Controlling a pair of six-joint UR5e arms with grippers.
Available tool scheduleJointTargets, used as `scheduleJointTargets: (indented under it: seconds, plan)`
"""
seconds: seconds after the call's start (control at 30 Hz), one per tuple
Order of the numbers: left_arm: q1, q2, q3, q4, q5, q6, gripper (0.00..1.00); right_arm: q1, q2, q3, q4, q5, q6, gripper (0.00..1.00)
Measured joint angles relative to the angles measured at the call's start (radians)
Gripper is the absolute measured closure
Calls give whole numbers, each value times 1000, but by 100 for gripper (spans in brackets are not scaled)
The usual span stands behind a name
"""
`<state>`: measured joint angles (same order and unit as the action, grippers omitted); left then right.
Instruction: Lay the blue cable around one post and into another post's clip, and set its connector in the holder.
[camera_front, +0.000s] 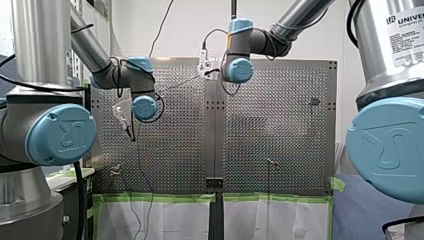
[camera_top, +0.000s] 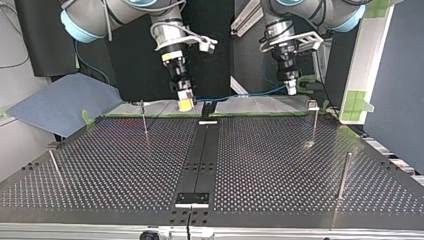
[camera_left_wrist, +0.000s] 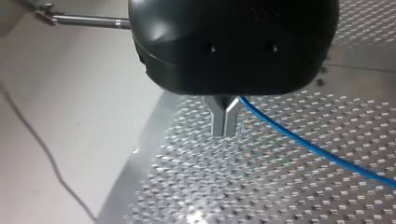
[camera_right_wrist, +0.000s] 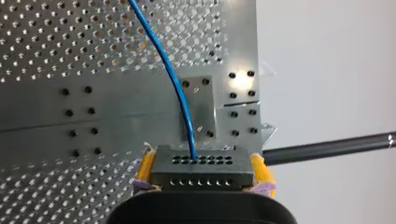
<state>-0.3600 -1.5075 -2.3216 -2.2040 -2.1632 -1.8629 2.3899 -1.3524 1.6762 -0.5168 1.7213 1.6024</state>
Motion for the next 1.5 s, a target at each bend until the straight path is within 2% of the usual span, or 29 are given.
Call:
scheduleJointTargets:
  seconds: [0.17, 0.57, 0.73, 0.93, 1.27, 1.4, 1.5]
  plan:
    - [34, 44, 27, -37, 14, -10, 98, 2, 4, -19, 10, -18, -18, 100]
    - [141, 152, 95, -142, 116, -100, 98, 14, 56, -74, 16, -42, -20, 100]
    - [188, 190, 129, -157, 130, -141, 98, 20, 79, -110, 37, -48, -20, 100]
    - [242, 197, 166, -159, 131, -162, 98, 24, 89, -160, 57, -59, -17, 100]
    - [329, 191, 175, -152, 127, -169, 98, 31, 92, -238, 91, -68, -17, 100]
    - [365, 191, 182, -137, 128, -177, 98, 32, 93, -248, 95, -69, -17, 100]
    - [391, 191, 187, -128, 130, -162, 98, 32, 93, -250, 94, -69, -17, 100]
